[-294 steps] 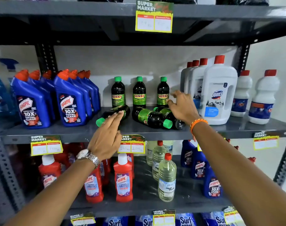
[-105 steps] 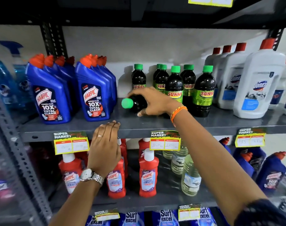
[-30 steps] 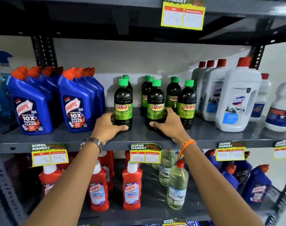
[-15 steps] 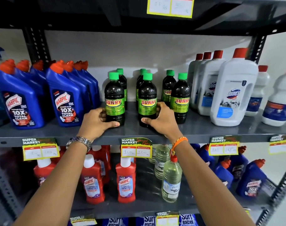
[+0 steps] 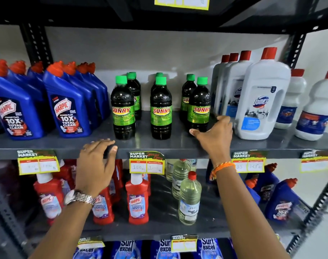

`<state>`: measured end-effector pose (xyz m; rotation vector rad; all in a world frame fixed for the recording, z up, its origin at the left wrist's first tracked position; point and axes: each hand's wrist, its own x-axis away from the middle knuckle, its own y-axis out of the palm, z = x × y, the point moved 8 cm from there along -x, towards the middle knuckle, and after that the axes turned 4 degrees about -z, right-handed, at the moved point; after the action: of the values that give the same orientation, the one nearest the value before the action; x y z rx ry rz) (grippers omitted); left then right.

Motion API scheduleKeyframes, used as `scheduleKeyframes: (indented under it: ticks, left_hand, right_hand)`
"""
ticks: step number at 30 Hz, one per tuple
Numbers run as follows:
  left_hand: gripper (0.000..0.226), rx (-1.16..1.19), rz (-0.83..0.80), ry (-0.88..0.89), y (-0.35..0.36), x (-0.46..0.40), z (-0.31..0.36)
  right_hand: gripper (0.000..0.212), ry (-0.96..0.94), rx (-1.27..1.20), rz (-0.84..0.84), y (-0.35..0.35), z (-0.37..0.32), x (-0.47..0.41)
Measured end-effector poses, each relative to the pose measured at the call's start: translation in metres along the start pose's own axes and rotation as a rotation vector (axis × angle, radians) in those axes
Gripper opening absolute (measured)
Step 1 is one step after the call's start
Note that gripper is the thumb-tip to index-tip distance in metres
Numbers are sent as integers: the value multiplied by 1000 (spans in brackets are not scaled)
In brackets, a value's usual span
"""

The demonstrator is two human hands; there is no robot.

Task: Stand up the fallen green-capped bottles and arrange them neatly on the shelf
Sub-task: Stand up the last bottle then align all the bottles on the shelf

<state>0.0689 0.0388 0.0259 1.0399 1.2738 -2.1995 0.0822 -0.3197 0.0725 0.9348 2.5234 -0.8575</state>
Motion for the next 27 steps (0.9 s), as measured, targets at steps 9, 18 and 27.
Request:
scheduleKeyframes:
  ticks: [9,18,27]
  left_hand:
    - [39,-92,72,-1,9,7,0]
    - [41,-83,64,-20,10,9,-1]
    - [43,-84,44,6,11,6,-7]
  right_hand:
    - [70,0,59,-140,22,6,-28]
    - [77,-39,122,-37,9,6,-12]
    - [77,-15,163,-26,7,0,-9]
